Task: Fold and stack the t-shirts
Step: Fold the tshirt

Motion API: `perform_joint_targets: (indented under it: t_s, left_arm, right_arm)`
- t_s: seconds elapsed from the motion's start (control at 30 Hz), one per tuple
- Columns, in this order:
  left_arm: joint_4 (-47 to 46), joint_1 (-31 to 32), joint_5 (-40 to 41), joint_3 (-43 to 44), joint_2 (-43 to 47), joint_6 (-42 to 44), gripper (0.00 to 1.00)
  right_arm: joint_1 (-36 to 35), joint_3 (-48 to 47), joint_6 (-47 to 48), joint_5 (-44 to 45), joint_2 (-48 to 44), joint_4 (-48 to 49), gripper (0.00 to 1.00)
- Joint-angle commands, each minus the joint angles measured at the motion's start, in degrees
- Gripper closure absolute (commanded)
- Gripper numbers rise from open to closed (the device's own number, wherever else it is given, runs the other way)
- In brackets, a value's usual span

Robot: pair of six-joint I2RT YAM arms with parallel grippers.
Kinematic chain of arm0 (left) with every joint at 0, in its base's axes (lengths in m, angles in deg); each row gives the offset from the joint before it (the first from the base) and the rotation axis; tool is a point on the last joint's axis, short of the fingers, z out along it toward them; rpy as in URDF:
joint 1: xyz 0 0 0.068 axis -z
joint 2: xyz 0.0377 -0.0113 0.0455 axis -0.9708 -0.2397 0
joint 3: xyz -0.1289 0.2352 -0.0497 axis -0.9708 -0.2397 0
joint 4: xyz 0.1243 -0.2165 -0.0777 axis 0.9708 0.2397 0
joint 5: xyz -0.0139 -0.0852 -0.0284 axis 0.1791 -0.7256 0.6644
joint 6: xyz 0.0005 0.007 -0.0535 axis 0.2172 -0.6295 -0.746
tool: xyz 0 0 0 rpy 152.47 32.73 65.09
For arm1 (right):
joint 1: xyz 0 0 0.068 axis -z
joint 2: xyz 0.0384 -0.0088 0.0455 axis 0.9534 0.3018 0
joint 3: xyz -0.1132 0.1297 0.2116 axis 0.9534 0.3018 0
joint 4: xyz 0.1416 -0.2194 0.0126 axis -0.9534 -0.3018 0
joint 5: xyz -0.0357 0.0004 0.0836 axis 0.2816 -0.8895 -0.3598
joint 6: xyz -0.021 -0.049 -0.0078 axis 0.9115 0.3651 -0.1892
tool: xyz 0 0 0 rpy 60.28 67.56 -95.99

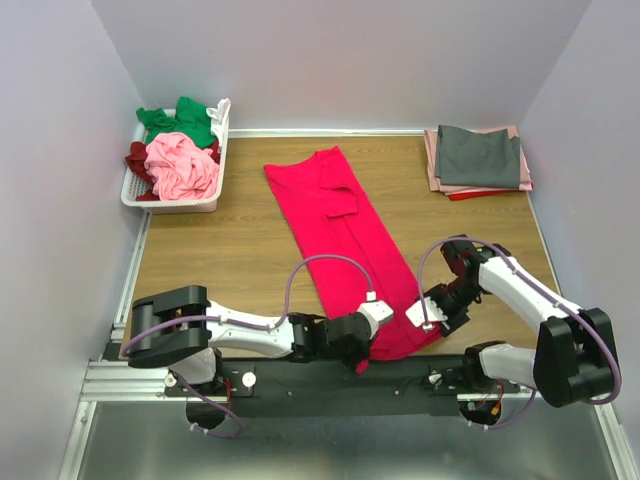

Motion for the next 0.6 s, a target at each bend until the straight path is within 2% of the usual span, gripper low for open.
perform_joint_targets:
  t_s: [0.0, 0.13, 0.2, 0.27, 0.43, 0.57]
  left_arm:
    - [-3.3, -1.9, -1.9, -0.6, 1.7, -1.3, 1.0]
    - [-4.6, -3.2, -3.2, -0.8, 2.2, -1.2, 1.0]
    - [-5.5, -3.2, -4.2, -1.2, 1.8, -1.2, 1.0]
    - [-6.0, -3.2, -5.1, -1.1, 1.3, -1.2, 1.0]
    - [-6.1, -3.2, -6.7, -1.3, 0.8, -1.4, 1.0]
    - [-6.4, -3.2, -6.4, -1.9, 1.3, -2.3, 1.0]
  right_arm:
    - [-0.9, 0.6, 8.3, 3.5, 0.5, -2.8, 0.35]
    - [-1.9, 0.3, 10.6, 3.8, -0.4, -4.2, 0.35]
    - [-3.2, -0.1, 11.4, 2.8, -0.8, -5.2, 0.29]
    - [-4.6, -1.1, 11.2, 1.9, -0.6, -6.4, 0.28]
    - [-9.7, -2.6, 6.3, -1.2, 1.3, -6.6, 0.28]
    - [-11.0, -2.7, 3.5, -1.6, 2.0, -5.3, 0.3]
